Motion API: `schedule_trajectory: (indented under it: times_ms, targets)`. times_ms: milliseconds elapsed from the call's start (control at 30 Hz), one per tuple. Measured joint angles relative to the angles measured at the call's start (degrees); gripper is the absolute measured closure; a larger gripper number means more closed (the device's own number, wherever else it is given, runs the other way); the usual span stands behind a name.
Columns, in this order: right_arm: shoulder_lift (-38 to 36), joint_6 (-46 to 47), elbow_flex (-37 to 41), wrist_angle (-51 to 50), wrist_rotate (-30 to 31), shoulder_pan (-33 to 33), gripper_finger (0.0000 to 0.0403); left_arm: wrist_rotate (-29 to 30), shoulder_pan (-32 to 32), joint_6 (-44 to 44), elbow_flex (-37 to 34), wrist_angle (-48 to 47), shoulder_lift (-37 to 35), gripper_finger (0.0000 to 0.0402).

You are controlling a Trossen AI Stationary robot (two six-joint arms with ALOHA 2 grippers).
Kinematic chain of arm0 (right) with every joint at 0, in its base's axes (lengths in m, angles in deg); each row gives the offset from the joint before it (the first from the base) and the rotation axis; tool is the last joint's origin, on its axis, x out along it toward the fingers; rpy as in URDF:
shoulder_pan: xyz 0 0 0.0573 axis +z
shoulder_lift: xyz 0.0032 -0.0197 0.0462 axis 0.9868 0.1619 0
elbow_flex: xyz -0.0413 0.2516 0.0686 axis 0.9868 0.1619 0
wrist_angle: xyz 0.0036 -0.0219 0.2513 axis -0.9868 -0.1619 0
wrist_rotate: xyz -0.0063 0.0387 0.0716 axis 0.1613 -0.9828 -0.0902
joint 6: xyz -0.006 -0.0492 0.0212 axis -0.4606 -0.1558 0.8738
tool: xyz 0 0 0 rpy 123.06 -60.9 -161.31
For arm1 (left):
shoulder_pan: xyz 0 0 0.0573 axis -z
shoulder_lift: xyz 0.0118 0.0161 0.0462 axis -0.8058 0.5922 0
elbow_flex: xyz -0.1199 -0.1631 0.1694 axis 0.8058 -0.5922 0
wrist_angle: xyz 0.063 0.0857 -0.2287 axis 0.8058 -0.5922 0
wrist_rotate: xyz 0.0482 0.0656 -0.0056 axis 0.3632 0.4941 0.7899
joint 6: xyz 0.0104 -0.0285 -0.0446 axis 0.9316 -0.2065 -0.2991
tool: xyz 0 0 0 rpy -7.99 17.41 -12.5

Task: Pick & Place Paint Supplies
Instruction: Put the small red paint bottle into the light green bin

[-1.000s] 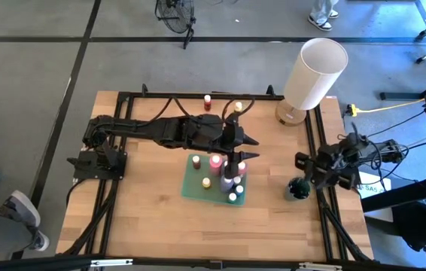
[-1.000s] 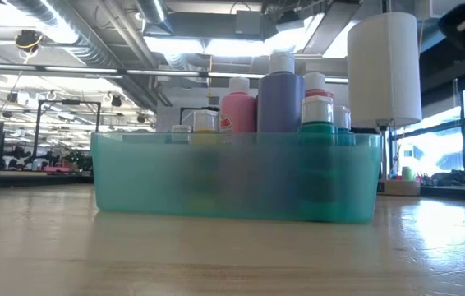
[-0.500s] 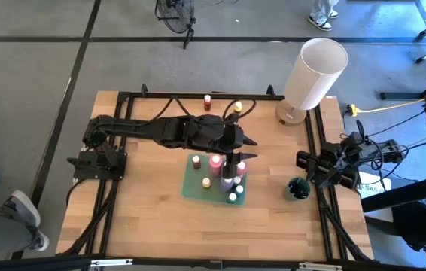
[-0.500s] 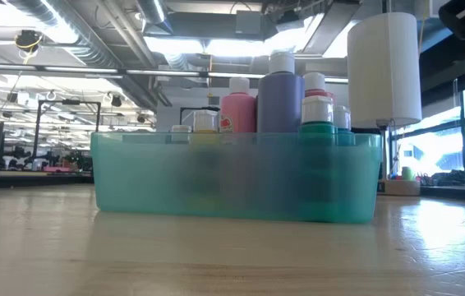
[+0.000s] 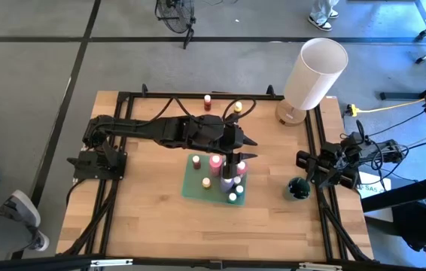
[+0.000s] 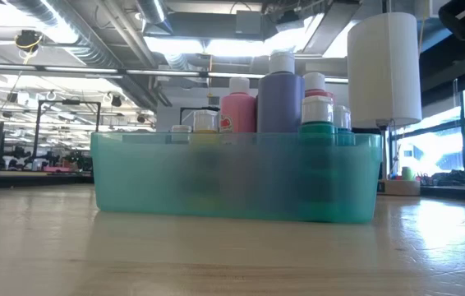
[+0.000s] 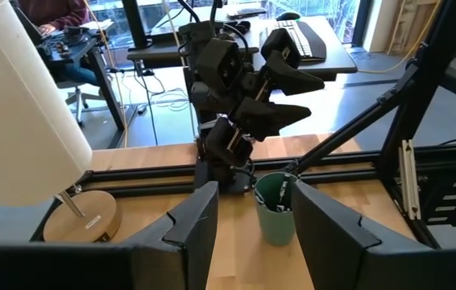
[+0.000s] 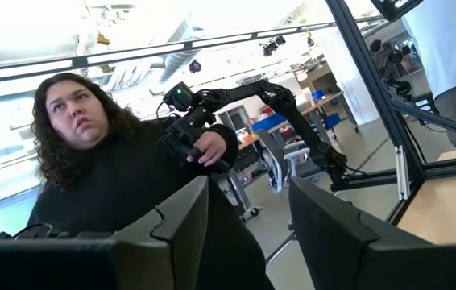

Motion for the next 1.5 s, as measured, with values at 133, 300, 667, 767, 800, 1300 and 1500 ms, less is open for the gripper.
schedule_trajectory:
  times_ms: [133, 300, 667, 767, 800, 1300, 1500]
  targets:
    - [0.00, 0.00, 0.00, 0.00, 0.00, 0.00, 0.0225, 0.02, -0.02, 0.00, 0.00, 0.00, 0.00, 0.0247]
    - [0.00, -0.02, 0.00, 0.00, 0.00, 0.01, 0.0225, 0.04, 0.00, 1.44, 0.00, -0.01, -0.02, 0.0247]
    - [0.00, -0.02, 0.00, 0.00, -0.02, 0.01, 0.0225, 0.07, 0.00, 1.44, 0.00, -1.01, -0.02, 0.0247]
    - [0.00, -0.02, 0.00, 0.00, -0.02, 0.00, 0.0225, 0.06, 0.00, 1.38, 0.00, -1.89, -0.02, 0.0247]
    - [0.00, -0.02, 0.00, 0.00, -0.02, 0.00, 0.0225, 0.07, 0.00, 1.17, 0.00, -2.10, -0.02, 0.0247]
    - [0.00, -0.02, 0.00, 0.00, -0.04, 0.01, 0.0225, 0.07, 0.00, 0.85, 0.00, -2.17, -0.02, 0.0247]
    - [0.00, -0.02, 0.00, 0.00, -0.04, 0.01, 0.0225, -0.17, 0.00, 1.82, 0.00, -1.75, -0.06, 0.0247]
